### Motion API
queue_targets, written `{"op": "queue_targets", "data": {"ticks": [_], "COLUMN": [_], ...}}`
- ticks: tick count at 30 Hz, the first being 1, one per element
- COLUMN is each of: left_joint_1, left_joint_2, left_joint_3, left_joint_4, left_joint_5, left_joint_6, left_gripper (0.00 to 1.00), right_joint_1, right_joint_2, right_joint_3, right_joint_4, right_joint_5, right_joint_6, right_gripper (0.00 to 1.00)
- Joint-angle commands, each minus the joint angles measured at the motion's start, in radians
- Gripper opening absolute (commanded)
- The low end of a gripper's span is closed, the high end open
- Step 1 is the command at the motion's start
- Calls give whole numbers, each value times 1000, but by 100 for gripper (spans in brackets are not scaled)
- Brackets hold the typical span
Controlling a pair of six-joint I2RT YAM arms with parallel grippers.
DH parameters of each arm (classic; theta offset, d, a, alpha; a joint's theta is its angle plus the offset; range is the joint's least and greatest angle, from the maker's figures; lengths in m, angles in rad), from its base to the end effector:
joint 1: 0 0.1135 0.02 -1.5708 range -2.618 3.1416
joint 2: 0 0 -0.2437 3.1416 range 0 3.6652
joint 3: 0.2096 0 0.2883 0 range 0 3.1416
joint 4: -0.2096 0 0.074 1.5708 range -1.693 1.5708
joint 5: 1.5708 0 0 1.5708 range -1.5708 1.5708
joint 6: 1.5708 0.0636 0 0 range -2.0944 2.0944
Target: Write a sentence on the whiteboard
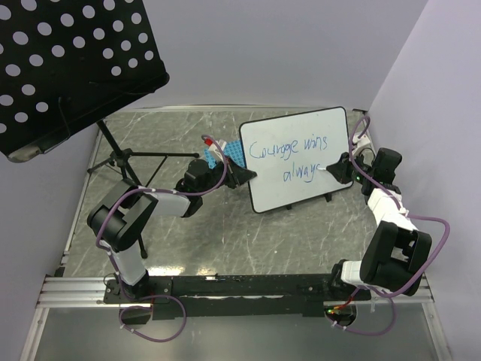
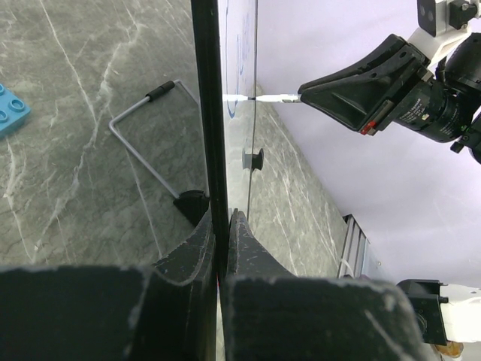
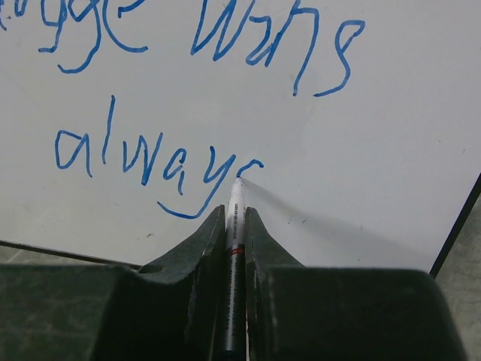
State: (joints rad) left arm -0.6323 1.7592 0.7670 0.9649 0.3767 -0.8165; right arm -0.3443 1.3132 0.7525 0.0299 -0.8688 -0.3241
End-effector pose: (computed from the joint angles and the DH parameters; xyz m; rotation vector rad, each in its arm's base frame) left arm 0.3114 -0.2571 0.1460 0.1633 1.7839 -1.3872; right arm 0.3250 -0.0650 0.1918 -0.4770 1.8718 0.4676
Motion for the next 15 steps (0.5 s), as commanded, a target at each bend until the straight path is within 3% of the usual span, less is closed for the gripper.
{"op": "queue_targets", "data": {"ticks": [1, 15], "left_joint_1": [-10, -9], "left_joint_2": [-9, -10], "left_joint_3": [-6, -2], "left_joint_4": [38, 38], "left_joint_5": [54, 57], "left_joint_6": [73, 73], "left_gripper": [1, 1], "right_joint_1": [8, 8], "right_joint_2": [4, 32], "right_joint_3": [41, 65], "right_joint_4": [-25, -111], "right_joint_5": [59, 106], "right_joint_6": [-29, -58], "right_gripper": [0, 0]}}
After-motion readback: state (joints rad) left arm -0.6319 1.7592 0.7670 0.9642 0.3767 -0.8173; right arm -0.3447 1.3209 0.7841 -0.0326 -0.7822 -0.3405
